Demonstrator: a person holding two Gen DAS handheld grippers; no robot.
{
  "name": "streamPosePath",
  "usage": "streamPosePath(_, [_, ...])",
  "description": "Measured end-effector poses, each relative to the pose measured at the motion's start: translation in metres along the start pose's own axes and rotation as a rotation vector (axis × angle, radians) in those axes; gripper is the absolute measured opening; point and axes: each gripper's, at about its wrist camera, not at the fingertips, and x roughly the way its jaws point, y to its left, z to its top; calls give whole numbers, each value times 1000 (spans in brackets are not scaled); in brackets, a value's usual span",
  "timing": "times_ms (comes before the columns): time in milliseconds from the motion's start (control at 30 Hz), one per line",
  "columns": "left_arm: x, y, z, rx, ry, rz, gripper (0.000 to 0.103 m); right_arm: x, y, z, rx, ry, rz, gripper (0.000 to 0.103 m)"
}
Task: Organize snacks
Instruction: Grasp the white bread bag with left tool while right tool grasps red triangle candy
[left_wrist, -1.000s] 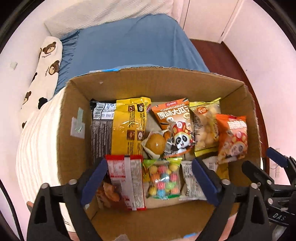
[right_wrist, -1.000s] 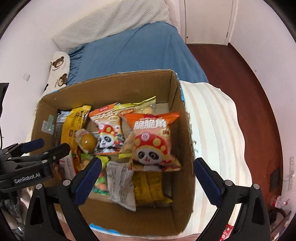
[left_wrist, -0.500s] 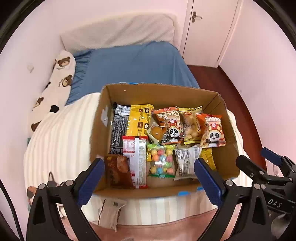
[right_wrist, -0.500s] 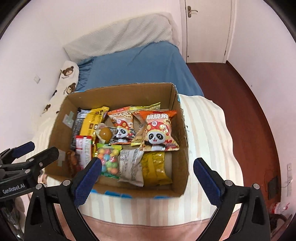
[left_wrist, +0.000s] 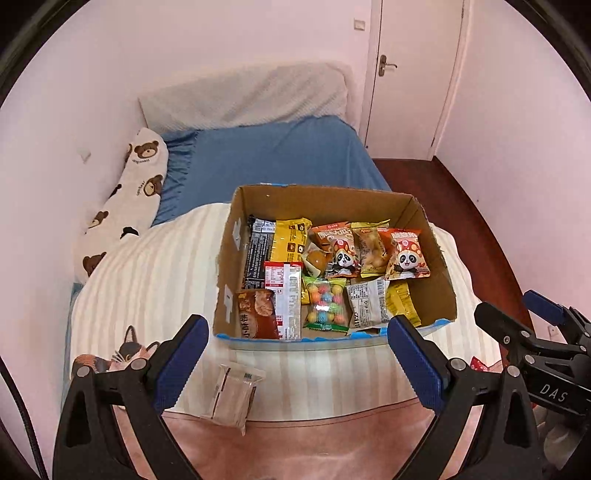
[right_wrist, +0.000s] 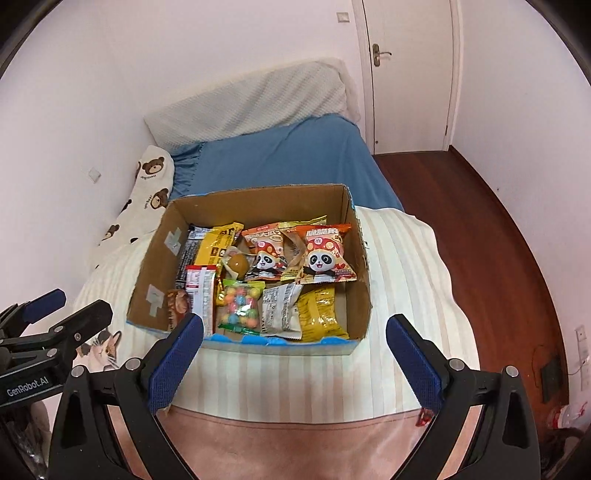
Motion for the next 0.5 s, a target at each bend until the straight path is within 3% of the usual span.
streamPosePath(267, [-17,2,-19,-49,-40,9,99,-19,1,-13,27,-9,62,101])
streamPosePath(400, [3,-4,-41,-44,-9,67,99,-1,-28,-34,113,59,90,101])
streamPosePath(500, [38,-10,-66,-43,66,101,99,25,-71,-57,208,135,46,101])
